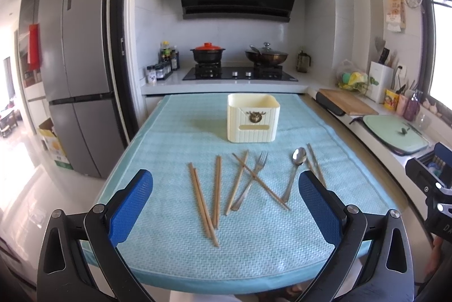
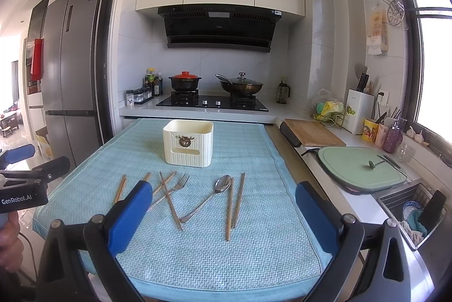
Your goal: Organize utensils
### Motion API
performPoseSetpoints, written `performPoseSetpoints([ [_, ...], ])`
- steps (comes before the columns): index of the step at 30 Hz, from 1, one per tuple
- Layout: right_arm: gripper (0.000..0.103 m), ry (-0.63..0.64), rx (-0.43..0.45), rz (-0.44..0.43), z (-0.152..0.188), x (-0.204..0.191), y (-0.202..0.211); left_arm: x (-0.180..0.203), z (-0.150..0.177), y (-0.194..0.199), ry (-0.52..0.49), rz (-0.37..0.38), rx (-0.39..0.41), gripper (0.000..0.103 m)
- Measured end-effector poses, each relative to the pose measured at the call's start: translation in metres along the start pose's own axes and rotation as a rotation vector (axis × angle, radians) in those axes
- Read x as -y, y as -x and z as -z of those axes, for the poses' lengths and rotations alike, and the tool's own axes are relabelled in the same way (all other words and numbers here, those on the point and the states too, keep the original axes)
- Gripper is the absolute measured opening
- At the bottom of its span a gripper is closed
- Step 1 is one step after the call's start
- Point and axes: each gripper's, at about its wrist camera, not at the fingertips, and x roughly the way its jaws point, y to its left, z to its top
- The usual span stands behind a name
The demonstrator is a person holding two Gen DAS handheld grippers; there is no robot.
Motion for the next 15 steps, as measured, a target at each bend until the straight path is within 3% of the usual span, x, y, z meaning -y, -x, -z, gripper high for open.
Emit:
performPoseSetpoints([
  [15, 0.103, -0.017, 0.012, 0.008, -0.0010, 0.0070, -0.0025, -0.0055, -0.0005, -0.0058, 0.023, 0.002, -0.017, 0.103],
])
